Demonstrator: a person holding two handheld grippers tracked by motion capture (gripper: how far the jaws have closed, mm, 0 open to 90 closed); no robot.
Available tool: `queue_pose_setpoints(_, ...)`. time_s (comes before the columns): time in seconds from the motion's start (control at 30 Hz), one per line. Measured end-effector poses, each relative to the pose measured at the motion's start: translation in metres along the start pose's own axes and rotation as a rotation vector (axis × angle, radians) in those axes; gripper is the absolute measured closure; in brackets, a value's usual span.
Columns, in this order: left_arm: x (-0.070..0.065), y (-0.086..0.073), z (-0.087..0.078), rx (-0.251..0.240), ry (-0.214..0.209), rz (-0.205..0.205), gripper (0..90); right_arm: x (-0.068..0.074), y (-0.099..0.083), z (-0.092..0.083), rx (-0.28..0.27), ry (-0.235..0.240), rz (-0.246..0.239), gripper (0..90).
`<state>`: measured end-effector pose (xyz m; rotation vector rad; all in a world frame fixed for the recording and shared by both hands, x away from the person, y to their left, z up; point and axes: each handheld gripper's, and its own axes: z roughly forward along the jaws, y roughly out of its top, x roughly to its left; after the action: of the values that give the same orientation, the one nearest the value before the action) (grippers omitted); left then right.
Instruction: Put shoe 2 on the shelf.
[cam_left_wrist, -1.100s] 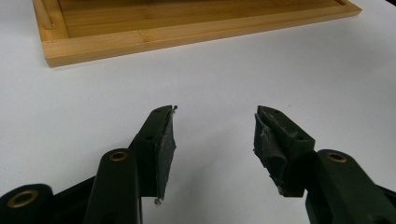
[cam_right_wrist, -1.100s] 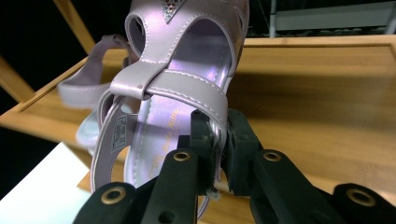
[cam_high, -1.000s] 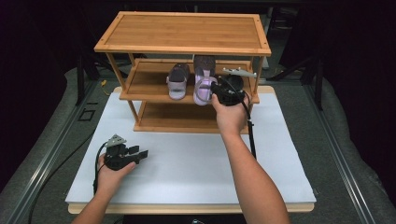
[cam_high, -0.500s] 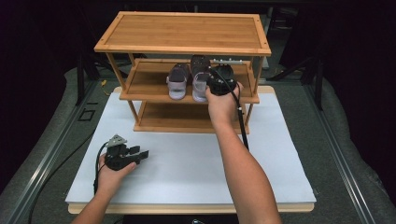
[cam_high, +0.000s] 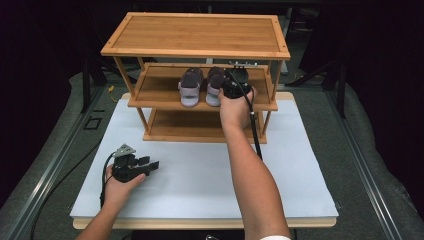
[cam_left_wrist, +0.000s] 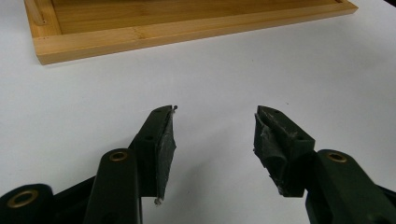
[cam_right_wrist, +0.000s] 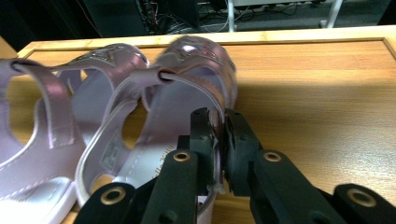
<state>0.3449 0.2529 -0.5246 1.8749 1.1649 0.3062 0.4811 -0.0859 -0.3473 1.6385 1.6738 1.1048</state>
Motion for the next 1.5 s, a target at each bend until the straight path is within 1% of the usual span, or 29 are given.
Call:
queue_pose_setpoints(0.03, 0.000, 0.000, 0.000, -0.001, 0.000, -0.001, 47.7, -0.001, 0.001, 0.001, 0.010, 0.016, 0.005, 83.1)
queue_pose_setpoints(0.07, 0.000, 0.000, 0.000, -0.001, 0.000, -0.003, 47.7, 0.000, 0.001, 0.002, 0.000, 0.019, 0.009, 83.2)
queue_pose_setpoints(0.1, 0.001, 0.000, 0.000, 0.001, -0.001, -0.003, 47.7, 0.001, 0.003, 0.002, 0.016, 0.021, -0.010, 83.1)
queue_pose_setpoints(0.23, 0.001, 0.000, 0.000, 0.000, 0.001, -0.003, 47.7, 0.003, 0.003, 0.005, 0.010, 0.011, -0.018, 83.1)
queue_pose_setpoints(0.27, 0.001, 0.000, 0.000, 0.001, 0.001, -0.002, 47.7, 0.004, 0.004, 0.005, 0.024, 0.008, -0.035, 83.0)
queue_pose_setpoints(0.3, 0.001, 0.000, 0.000, 0.001, 0.001, -0.002, 47.7, 0.005, 0.004, 0.006, 0.007, 0.009, -0.034, 82.9)
queue_pose_setpoints(0.33, 0.001, -0.001, 0.001, 0.001, 0.001, -0.002, 47.7, 0.004, 0.005, 0.006, 0.008, 0.015, -0.060, 82.5)
queue_pose_setpoints(0.37, 0.001, -0.001, 0.001, 0.002, 0.001, -0.002, 47.7, 0.004, 0.005, 0.006, 0.008, 0.017, -0.062, 81.9)
queue_pose_setpoints(0.4, 0.001, -0.001, 0.001, 0.003, 0.001, -0.003, 47.7, 0.004, 0.005, 0.006, 0.007, 0.022, -0.062, 80.4)
queue_pose_setpoints(0.43, 0.001, -0.001, 0.001, 0.003, 0.000, -0.002, 47.7, 0.002, 0.005, 0.005, -0.017, 0.044, -0.049, 72.4)
queue_pose_setpoints(0.53, 0.001, -0.001, 0.001, 0.002, 0.002, -0.002, 47.7, 0.004, 0.004, 0.004, -0.021, 0.064, -0.050, 68.8)
queue_pose_setpoints(0.6, 0.001, -0.001, 0.001, 0.001, 0.002, -0.003, 47.7, 0.006, 0.004, 0.001, -0.018, 0.070, -0.048, 65.8)
queue_pose_setpoints(0.63, 0.001, -0.001, 0.001, 0.001, 0.003, -0.002, 47.7, 0.005, 0.003, -0.002, -0.032, 0.084, -0.038, 62.8)
queue_pose_setpoints(0.73, 0.001, -0.001, 0.001, 0.001, 0.005, -0.004, 47.7, 0.003, 0.002, -0.005, -0.037, 0.098, -0.026, 61.7)
queue_pose_setpoints(0.83, 0.000, -0.001, 0.001, 0.003, 0.006, -0.002, 47.7, 0.000, 0.000, -0.010, -0.039, 0.105, -0.031, 60.0)
queue_pose_setpoints(0.93, 0.000, -0.001, 0.001, 0.002, 0.009, -0.001, 47.7, -0.003, -0.002, -0.020, -0.063, 0.123, -0.021, 58.0)
queue_pose_setpoints(1.0, -0.001, -0.001, 0.000, -0.004, 0.014, 0.000, 47.7, -0.004, -0.003, -0.025, -0.069, 0.138, -0.027, 57.3)
queue_pose_setpoints(1.03, -0.001, 0.000, -0.001, -0.008, 0.017, 0.001, 47.8, -0.007, -0.006, -0.033, -0.083, 0.148, -0.033, 57.2)
queue_pose_setpoints(1.07, -0.002, 0.001, -0.001, -0.019, 0.022, 0.001, 47.8, -0.007, -0.006, -0.033, -0.083, 0.148, -0.033, 57.2)
queue_pose_setpoints(1.1, -0.004, 0.005, -0.005, -0.042, 0.031, 0.014, 48.1, -0.009, -0.009, -0.041, -0.091, 0.161, -0.040, 57.0)
queue_pose_setpoints(1.13, -0.004, 0.005, -0.005, -0.042, 0.031, 0.014, 48.8, -0.009, -0.009, -0.041, -0.091, 0.161, -0.040, 57.0)
queue_pose_setpoints(1.17, -0.005, 0.009, -0.008, -0.063, 0.025, 0.014, 52.5, -0.013, -0.012, -0.047, -0.113, 0.182, -0.042, 56.6)
queue_pose_setpoints(1.2, -0.006, 0.013, -0.010, -0.071, 0.015, 0.008, 52.5, -0.013, -0.012, -0.047, -0.113, 0.182, -0.042, 56.6)
queue_pose_setpoints(1.23, -0.009, 0.020, -0.013, -0.097, 0.014, 0.005, 59.2, -0.017, -0.014, -0.053, -0.114, 0.201, -0.039, 56.5)
queue_pose_setpoints(1.27, -0.011, 0.025, -0.015, -0.108, 0.015, 0.009, 59.2, -0.017, -0.014, -0.053, -0.114, 0.201, -0.039, 56.5)
queue_pose_setpoints(1.33, -0.018, 0.040, -0.017, -0.137, 0.027, 0.032, 68.8, -0.021, -0.016, -0.058, -0.123, 0.212, -0.040, 56.4)
queue_pose_setpoints(1.37, -0.020, 0.049, -0.017, -0.137, 0.036, 0.058, 71.5, -0.024, -0.017, -0.059, -0.127, 0.211, -0.044, 56.7)
queue_pose_setpoints(1.4, -0.023, 0.058, -0.016, -0.143, 0.033, 0.067, 76.3, -0.026, -0.017, -0.061, -0.134, 0.197, -0.049, 58.7)
queue_pose_setpoints(1.5, -0.029, 0.093, -0.013, -0.178, 0.040, 0.070, 83.0, -0.033, -0.019, -0.057, -0.129, 0.199, -0.058, 63.9)
